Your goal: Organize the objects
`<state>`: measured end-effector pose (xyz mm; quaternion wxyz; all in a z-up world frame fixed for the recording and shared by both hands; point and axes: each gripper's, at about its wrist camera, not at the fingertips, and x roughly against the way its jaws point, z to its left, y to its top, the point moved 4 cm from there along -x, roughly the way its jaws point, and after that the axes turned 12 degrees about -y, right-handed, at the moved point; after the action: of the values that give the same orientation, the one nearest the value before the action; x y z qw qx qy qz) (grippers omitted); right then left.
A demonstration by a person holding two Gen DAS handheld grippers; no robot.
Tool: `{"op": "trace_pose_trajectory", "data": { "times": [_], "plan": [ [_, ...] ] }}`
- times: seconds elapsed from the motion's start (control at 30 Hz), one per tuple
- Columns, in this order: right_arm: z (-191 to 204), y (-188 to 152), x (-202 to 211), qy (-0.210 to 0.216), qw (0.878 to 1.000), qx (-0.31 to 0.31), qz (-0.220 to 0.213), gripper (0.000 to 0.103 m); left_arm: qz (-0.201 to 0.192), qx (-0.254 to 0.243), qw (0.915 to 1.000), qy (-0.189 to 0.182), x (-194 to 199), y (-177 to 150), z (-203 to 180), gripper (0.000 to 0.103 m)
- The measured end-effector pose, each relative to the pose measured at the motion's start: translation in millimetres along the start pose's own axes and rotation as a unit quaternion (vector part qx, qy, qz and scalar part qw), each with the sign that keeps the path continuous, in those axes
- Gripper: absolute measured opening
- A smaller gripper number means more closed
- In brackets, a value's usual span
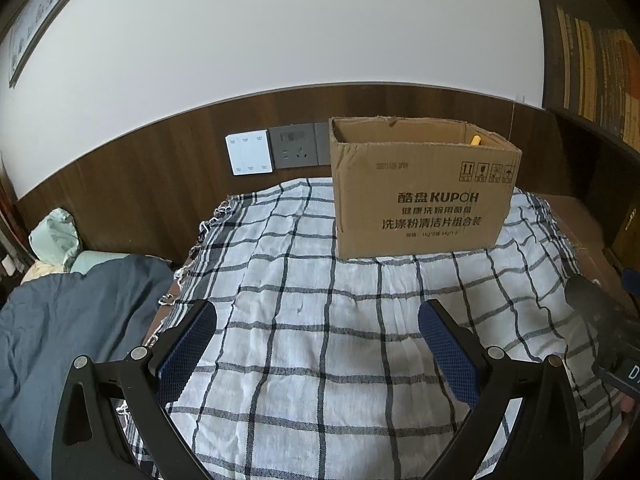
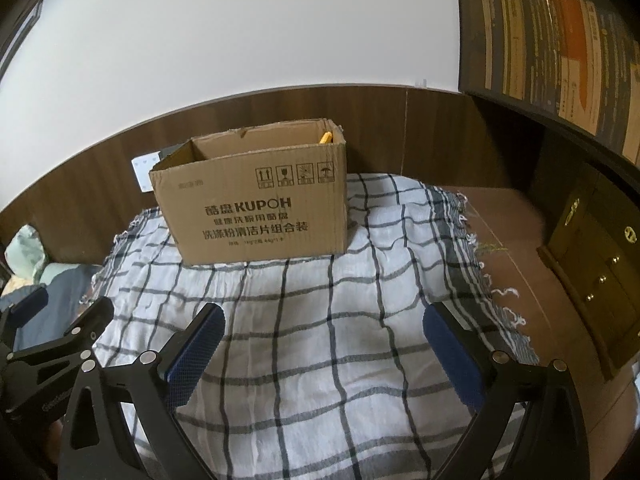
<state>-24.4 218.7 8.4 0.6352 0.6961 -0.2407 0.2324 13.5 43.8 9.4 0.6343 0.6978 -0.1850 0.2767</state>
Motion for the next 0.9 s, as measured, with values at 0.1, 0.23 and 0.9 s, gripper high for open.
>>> {"op": "trace_pose_trajectory", "data": {
  "times": [0.1, 0.23, 0.9],
  "plan": [
    [-1.4, -1.0, -3.2, 0.0, 1.0, -0.001, 0.004, 0.1, 0.001, 0.0, 1.0, -0.001, -0.8, 0.7, -0.4, 0.103],
    [-1.9, -1.2, -5.1, 0.001, 1.0, -0.001, 0.005, 0.1, 0.001, -0.002, 1.0, -0.002, -1.1, 1.6, -0.9, 0.103],
    [2.7, 1.1, -3.2, 0.002, 1.0, 0.003, -0.001, 0.1, 0.001, -0.001, 1.0, -0.002, -1.4, 2.2, 1.0, 0.103]
  ]
}}
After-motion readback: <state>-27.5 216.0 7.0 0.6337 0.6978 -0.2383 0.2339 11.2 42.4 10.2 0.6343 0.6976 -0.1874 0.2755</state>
